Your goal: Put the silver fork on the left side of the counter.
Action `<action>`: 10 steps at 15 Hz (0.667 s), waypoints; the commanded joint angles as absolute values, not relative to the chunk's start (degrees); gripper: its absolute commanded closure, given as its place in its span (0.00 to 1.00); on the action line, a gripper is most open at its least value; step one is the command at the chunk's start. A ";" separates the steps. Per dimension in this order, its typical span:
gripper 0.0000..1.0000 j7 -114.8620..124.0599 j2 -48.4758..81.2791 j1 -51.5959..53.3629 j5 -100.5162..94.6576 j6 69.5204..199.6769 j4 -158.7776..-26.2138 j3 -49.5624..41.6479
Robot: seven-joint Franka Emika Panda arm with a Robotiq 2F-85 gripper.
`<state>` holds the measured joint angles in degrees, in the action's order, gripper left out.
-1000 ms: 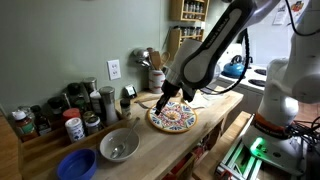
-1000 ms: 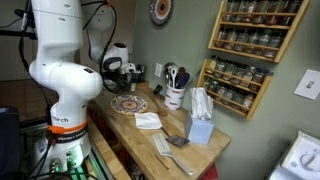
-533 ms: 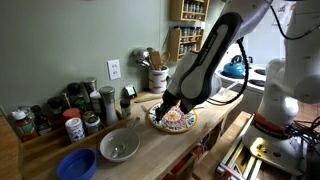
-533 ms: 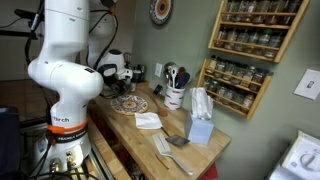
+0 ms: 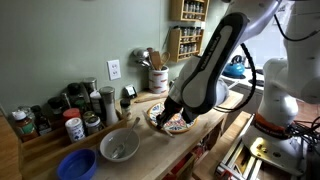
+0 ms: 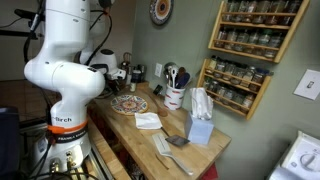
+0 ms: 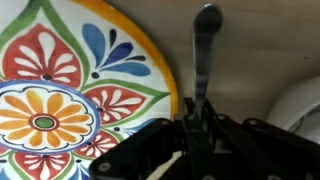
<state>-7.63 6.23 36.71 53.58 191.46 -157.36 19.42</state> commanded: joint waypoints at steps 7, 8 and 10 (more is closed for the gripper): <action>0.98 -8.87 8.73 41.60 55.81 190.88 -156.37 15.81; 0.98 -8.99 9.26 42.11 55.76 190.59 -156.05 14.98; 0.98 -9.14 10.84 43.69 55.78 190.10 -155.09 12.86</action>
